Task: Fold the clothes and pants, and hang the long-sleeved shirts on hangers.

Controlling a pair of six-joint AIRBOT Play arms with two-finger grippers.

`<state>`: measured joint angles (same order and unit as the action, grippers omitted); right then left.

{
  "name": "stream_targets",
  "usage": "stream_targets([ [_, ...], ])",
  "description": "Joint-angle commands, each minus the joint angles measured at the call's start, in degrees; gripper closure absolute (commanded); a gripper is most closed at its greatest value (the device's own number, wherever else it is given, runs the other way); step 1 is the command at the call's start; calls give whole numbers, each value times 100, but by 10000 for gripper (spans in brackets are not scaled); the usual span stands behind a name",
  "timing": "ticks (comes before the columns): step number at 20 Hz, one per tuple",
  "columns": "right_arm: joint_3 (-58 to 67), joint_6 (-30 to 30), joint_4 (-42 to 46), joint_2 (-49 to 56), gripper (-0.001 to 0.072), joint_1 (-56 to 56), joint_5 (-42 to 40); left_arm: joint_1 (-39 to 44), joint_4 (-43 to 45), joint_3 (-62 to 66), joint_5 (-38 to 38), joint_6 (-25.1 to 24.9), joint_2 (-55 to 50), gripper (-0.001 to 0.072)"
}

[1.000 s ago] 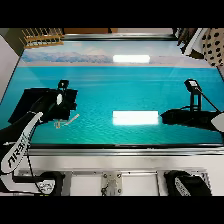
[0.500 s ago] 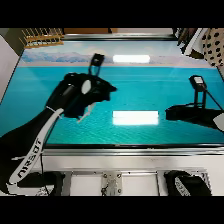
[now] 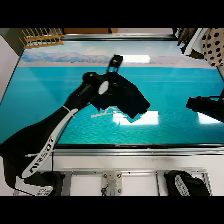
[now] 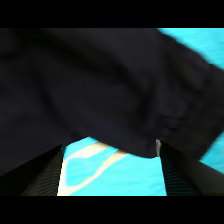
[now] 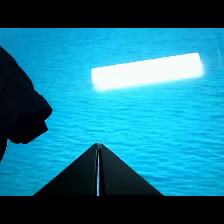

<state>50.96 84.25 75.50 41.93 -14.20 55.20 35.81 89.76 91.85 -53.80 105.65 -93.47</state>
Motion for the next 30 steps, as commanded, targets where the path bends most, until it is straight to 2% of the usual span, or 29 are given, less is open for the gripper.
stream_targets([
  [1,4,66,-114,4,688,-142,33,-1040,-933,-848,-223,667,125,87],
  [3,2,66,-227,39,688,-142,35,-1565,-1982,-1464,131,592,9,87],
  [6,2,66,-444,149,688,-142,87,-1956,-3104,-1886,680,74,-339,87],
  [10,-20,66,-601,343,688,-131,122,-2006,-3279,-1631,892,-42,-776,87],
  [14,-26,63,-638,542,688,-131,313,-2006,-3263,-999,511,-83,-1250,87],
  [17,-28,61,-632,684,688,-90,358,-1904,-3270,-828,754,-87,-1292,87],
  [22,-195,66,-664,1246,679,752,236,-1812,-3230,-837,901,-87,-1292,89],
  [23,-234,66,-737,1434,677,1010,96,-1814,-3230,-837,909,-87,-1292,135],
  [24,-258,66,-846,1668,574,1294,-90,-1818,-3228,-837,911,-90,-1292,419],
  [25,-258,63,-962,1919,329,1558,-295,-1832,-3230,-837,942,-90,-1292,637],
  [26,-258,63,-1099,2208,153,1840,-590,-1873,-3239,-835,946,-96,-1285,703],
  [30,-240,66,-1858,3298,151,2599,-1902,-2015,-3230,-837,898,-376,-1121,702],
])
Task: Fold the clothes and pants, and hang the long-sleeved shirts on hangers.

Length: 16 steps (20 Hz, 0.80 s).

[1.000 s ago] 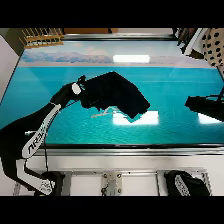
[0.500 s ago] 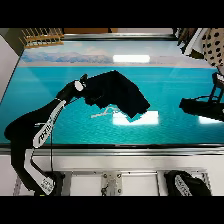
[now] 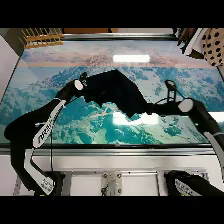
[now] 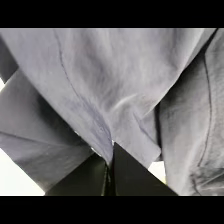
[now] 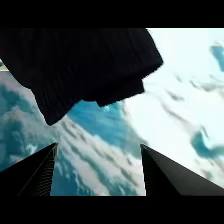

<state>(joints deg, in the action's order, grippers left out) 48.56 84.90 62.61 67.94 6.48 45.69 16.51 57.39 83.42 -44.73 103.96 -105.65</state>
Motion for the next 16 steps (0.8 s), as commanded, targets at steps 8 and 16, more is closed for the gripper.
stream_targets([
  [8,669,-2,-1408,2153,240,1266,-1593,-256,7,7,-149,-374,205,702],
  [16,1060,-111,-1757,2273,666,1300,-1720,-295,11,9,-420,-629,306,703],
])
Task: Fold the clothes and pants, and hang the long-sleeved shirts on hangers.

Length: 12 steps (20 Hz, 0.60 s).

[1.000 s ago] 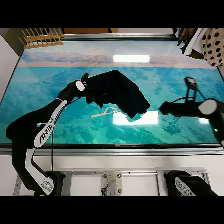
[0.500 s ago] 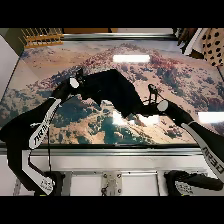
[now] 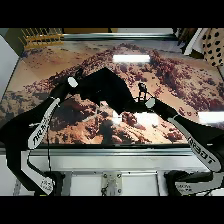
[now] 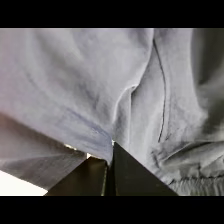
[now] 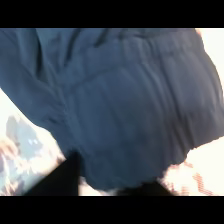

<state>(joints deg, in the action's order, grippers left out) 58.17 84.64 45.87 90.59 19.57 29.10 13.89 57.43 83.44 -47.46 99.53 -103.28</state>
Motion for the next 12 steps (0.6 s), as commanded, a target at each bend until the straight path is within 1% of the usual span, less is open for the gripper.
stream_targets([
  [1,122,-81,26,-83,691,-96,9,-83,7,4,-229,-299,190,702],
  [2,133,-81,249,-243,691,-223,175,-138,9,4,-339,-442,343,702],
  [3,136,-55,656,-472,692,-402,415,-232,127,4,-501,-573,568,702],
  [5,136,37,1703,-1012,692,-822,1043,-304,758,-92,-841,-638,1082,703],
  [6,133,114,2271,-1283,691,-1038,1388,-297,916,-286,-970,-765,1370,703],
  [7,133,114,2723,-1491,691,-1215,1672,-267,850,-614,-1029,-979,1696,703],
  [8,133,109,3005,-1648,690,-1403,1915,-197,855,-949,-1071,-1021,1956,703],
  [9,133,90,3038,-1731,685,-1563,2070,-74,855,-1335,-1067,-1019,2208,703],
  [10,133,87,2992,-1762,653,-1692,2210,72,859,-1683,-1019,-1021,2387,703],
  [11,133,87,2979,-1759,449,-1792,2391,234,885,-2015,-938,-1021,2520,702],
  [12,127,85,2999,-1742,196,-1858,2544,378,907,-2288,-850,-1021,2610,703],
])
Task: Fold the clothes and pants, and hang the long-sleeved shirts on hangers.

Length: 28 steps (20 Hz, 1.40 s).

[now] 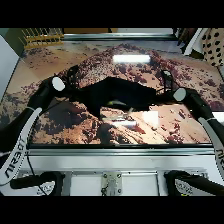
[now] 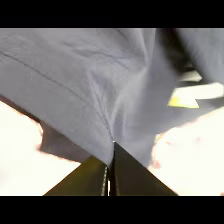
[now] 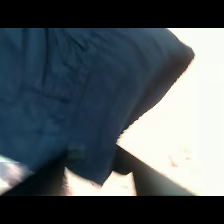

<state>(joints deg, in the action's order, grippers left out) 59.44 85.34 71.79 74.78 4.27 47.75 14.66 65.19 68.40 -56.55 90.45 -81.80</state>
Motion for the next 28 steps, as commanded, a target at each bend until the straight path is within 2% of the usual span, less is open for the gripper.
stream_targets([
  [1,-37,20,409,-149,77,-391,839,389,127,-975,118,-111,487,702],
  [5,-570,341,181,-144,79,-603,1119,442,127,-1412,238,-114,483,702],
  [8,-1043,525,-544,-28,80,-632,343,275,116,-1419,284,-111,485,702],
  [12,-1080,511,-1670,433,82,-627,-772,44,114,-1419,254,-111,485,702],
  [15,-1078,153,-2415,693,209,-614,-1185,13,114,-1419,271,-111,483,702],
  [16,-1078,9,-2586,726,209,-614,-1244,13,116,-1419,273,-111,483,703],
  [23,-1073,-142,-3051,769,209,-616,-1445,13,118,-1421,278,-111,483,702],
  [28,-1045,-157,-3047,619,209,-625,-1499,13,120,-1421,321,-111,483,702],
])
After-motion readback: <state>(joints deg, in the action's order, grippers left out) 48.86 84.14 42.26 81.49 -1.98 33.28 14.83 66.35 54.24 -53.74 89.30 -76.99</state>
